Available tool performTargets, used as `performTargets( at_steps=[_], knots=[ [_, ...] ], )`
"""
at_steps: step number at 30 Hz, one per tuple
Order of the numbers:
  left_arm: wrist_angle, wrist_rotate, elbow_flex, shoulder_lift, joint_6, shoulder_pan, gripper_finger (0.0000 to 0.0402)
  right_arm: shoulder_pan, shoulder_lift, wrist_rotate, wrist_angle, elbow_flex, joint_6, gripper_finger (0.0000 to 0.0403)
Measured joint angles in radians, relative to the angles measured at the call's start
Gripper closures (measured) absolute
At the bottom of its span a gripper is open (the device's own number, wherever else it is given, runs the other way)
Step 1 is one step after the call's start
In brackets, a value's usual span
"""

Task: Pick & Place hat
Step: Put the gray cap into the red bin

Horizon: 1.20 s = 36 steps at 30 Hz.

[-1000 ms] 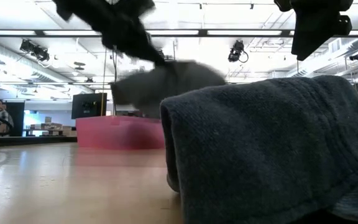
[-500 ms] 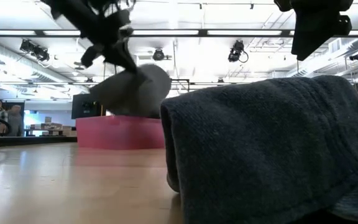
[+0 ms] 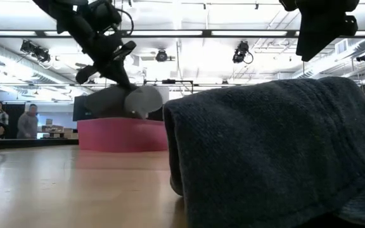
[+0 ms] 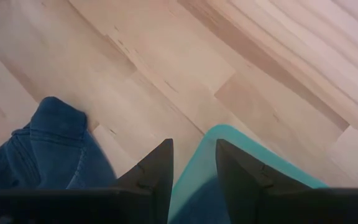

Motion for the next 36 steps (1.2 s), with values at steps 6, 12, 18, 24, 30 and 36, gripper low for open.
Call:
performTargets(
  at_steps=[6, 12, 18, 24, 30, 36],
  knots=[
    [-0.077, -0.019, 0.0, 0.0, 0.122, 0.016, 0.0399, 0.0, 0.0, 0.014, 0.0, 0.0, 0.002, 0.0277],
    [-0.059, 0.049, 0.0, 0.009, 0.118, -0.004, 0.0399, 0.0, 0.0, 0.049, 0.001, 0.0, 0.002, 0.0277],
    [-0.043, 0.121, 0.001, 0.056, 0.098, -0.055, 0.0399, 0.0, 0.0, 0.064, 0.011, 0.0, 0.002, 0.0277],
    [0.134, 0.141, 0.0, 0.145, -0.107, -0.066, 0.0389, 0.0, 0.0, 0.064, 0.029, 0.0, 0.002, 0.0277],
    [0.236, 0.138, 0.001, 0.223, -0.406, -0.063, 0.0386, 0.0, 0.0, 0.064, 0.029, 0.0, 0.002, 0.0277],
    [0.235, 0.037, 0.0, 0.269, -0.644, -0.064, 0.0384, 0.0, 0.0, 0.064, 0.03, 0.0, -0.037, 0.0277]
  ],
)
